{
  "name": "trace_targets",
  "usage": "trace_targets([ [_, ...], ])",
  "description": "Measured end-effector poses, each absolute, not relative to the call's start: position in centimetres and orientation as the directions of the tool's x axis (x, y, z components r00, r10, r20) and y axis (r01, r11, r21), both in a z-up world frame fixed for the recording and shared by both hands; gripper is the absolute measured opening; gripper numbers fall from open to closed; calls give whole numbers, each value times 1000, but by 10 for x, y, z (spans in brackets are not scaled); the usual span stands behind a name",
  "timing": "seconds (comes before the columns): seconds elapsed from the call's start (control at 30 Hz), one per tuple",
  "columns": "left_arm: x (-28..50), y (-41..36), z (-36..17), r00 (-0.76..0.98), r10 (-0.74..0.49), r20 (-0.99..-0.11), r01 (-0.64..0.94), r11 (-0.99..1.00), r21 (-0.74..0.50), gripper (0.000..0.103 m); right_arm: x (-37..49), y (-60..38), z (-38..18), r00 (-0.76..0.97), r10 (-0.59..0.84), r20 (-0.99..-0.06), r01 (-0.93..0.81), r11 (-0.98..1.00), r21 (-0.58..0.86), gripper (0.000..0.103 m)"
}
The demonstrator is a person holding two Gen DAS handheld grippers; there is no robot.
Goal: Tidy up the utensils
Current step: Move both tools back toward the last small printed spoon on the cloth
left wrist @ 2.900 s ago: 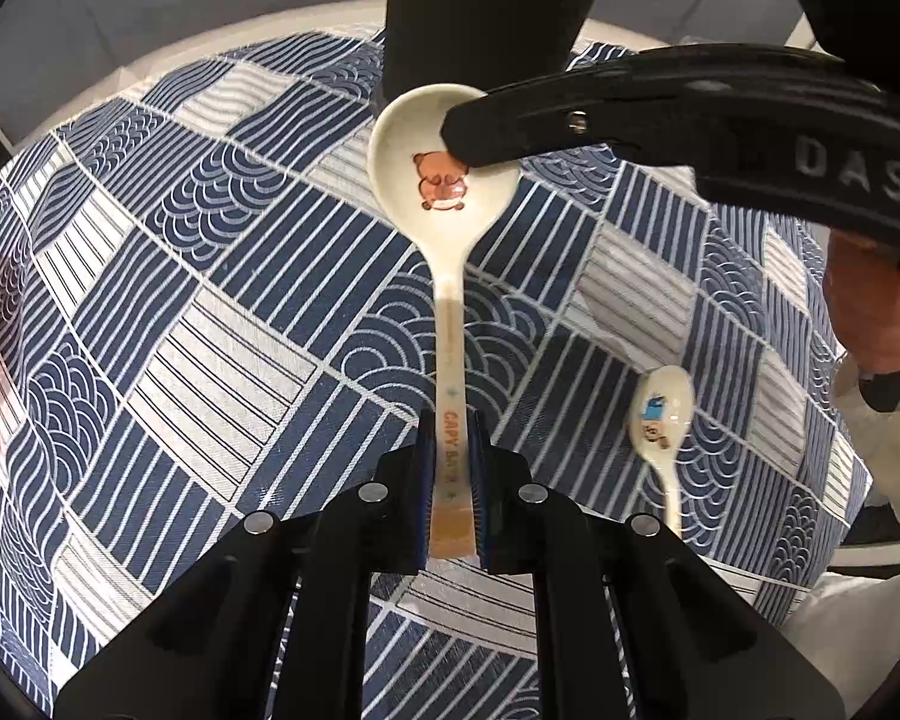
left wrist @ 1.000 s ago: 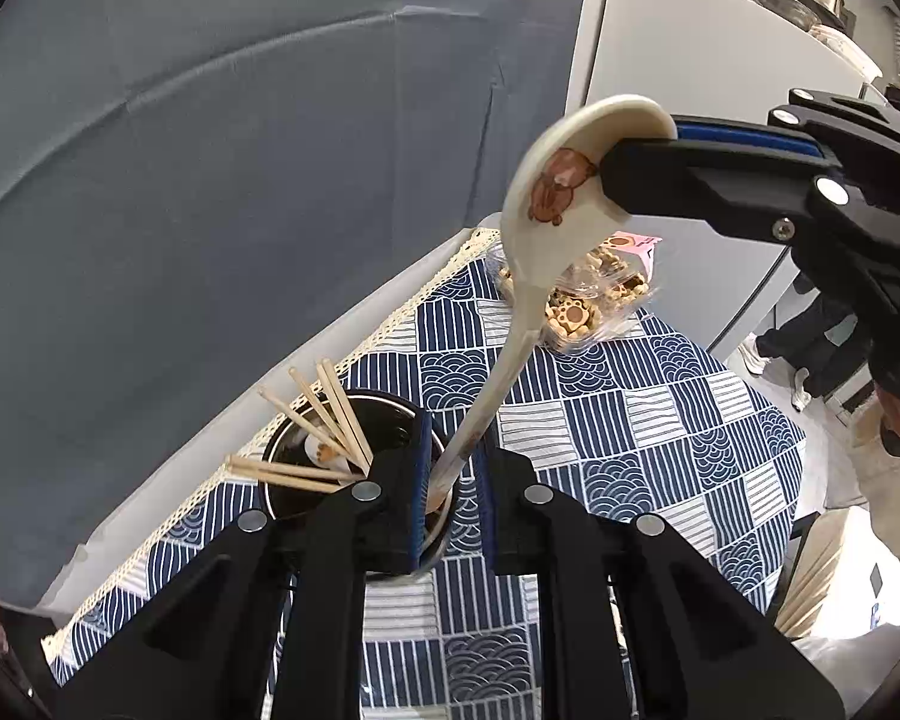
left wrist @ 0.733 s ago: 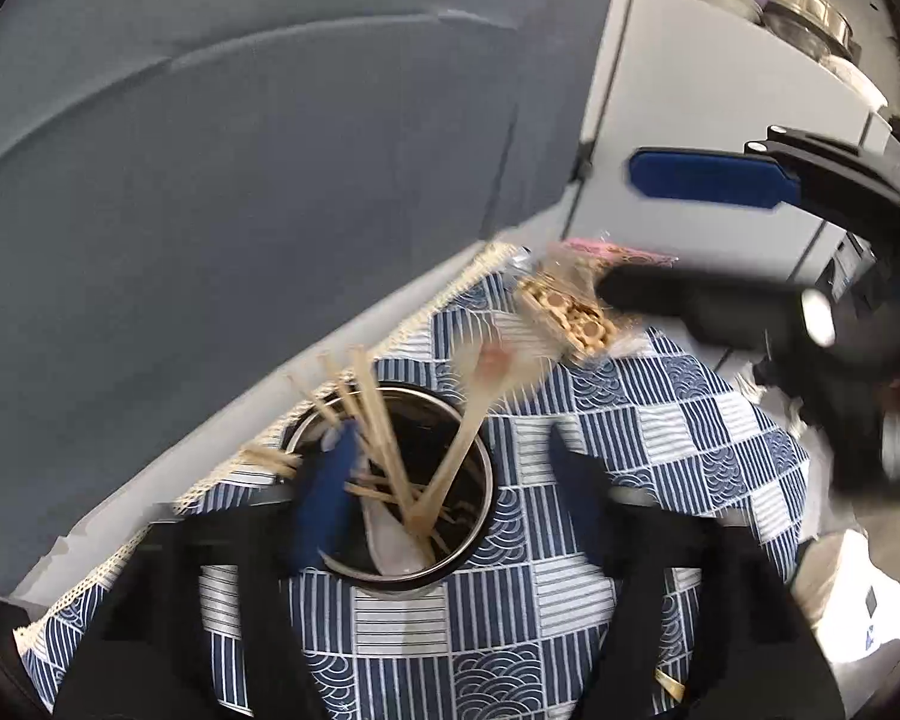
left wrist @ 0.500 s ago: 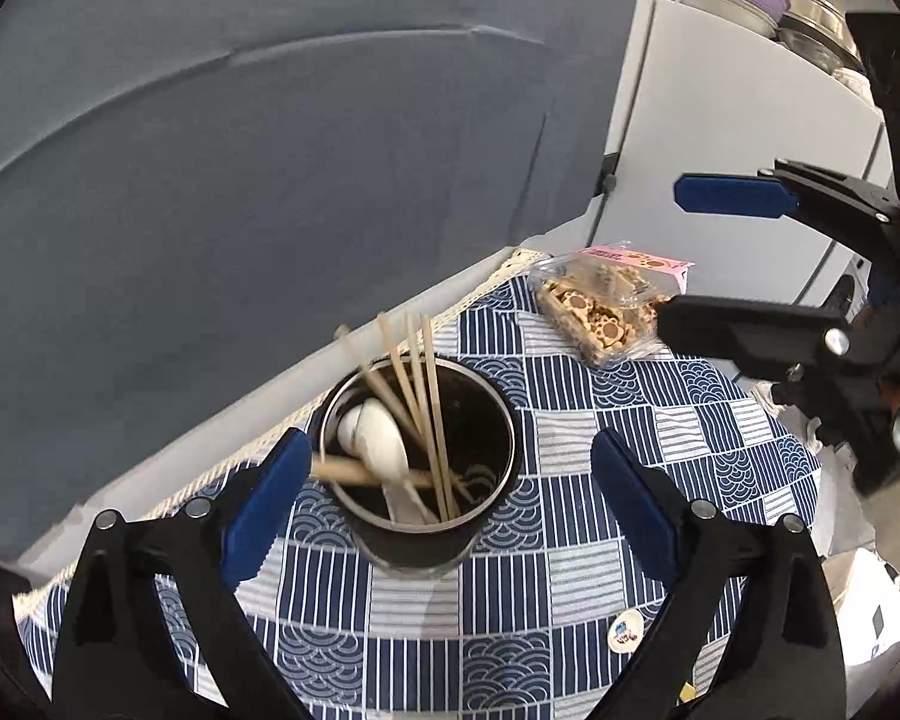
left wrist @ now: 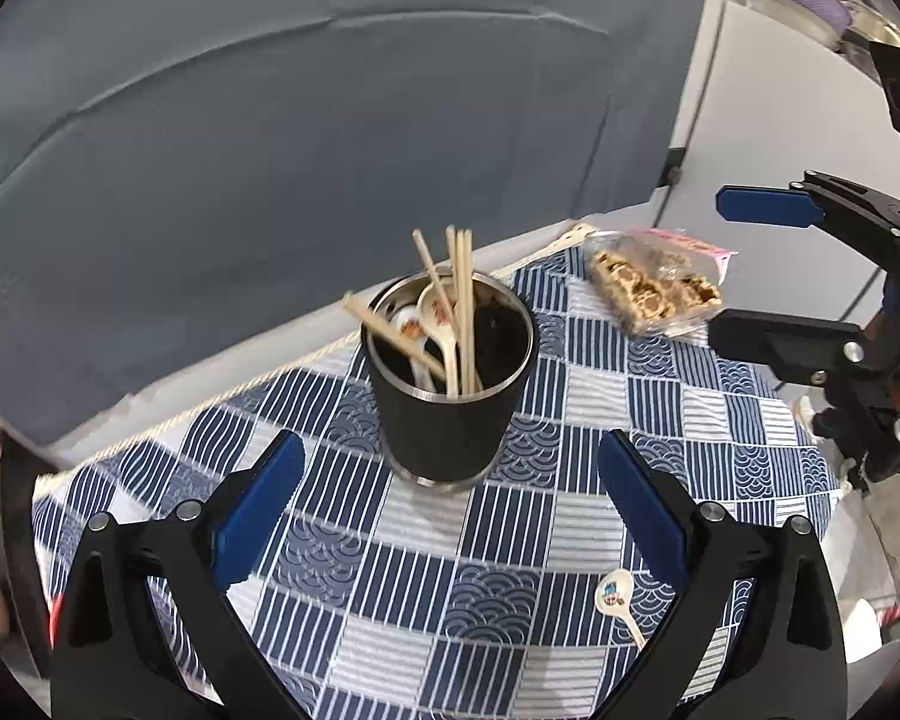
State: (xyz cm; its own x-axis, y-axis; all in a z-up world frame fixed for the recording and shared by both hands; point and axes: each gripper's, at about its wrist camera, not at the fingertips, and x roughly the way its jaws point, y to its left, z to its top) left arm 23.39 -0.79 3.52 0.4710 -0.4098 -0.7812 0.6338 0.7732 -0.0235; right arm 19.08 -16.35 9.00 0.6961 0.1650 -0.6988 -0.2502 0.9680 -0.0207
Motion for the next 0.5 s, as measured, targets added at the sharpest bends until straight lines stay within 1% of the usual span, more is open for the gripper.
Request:
trace_targets([
  [0.33,183,1,28,541,-289,-790,493,870,19,96,164,-174,72,658,239,-714,-346,938,-5,86],
  [0.5,156,1,20,551,-253,-795,445,895,24,96,149,-176,57,626,274,-730,-403,915,-2,86],
])
